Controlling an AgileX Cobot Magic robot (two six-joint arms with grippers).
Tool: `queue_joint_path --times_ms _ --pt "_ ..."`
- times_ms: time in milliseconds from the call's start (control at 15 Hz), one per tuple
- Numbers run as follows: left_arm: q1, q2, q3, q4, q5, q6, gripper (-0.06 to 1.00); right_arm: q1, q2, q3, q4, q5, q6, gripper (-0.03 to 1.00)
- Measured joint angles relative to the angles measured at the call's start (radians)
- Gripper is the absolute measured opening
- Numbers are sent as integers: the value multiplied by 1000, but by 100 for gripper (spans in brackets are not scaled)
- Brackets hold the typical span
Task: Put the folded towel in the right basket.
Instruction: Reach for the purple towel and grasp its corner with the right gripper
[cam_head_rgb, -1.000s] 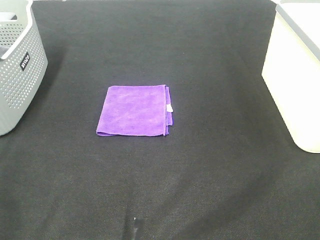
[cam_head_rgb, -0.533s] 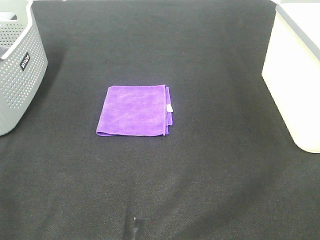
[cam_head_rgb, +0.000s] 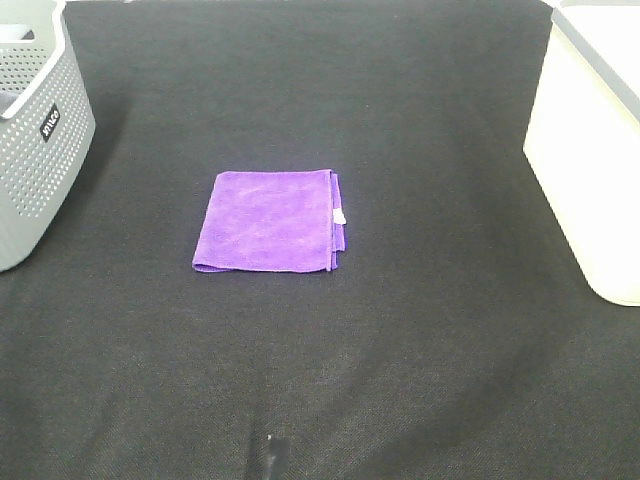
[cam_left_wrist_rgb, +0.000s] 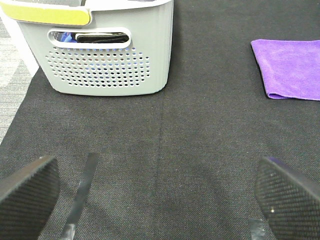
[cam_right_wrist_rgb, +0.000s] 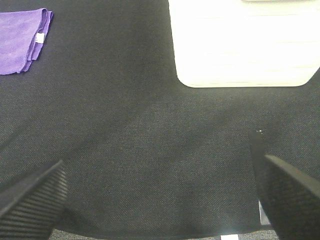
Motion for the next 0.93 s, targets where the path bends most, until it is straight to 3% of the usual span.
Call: queue_joint_path --times_ms 933 --pt "0 0 0 0 0 0 99 0 0 0 0 0 0 98"
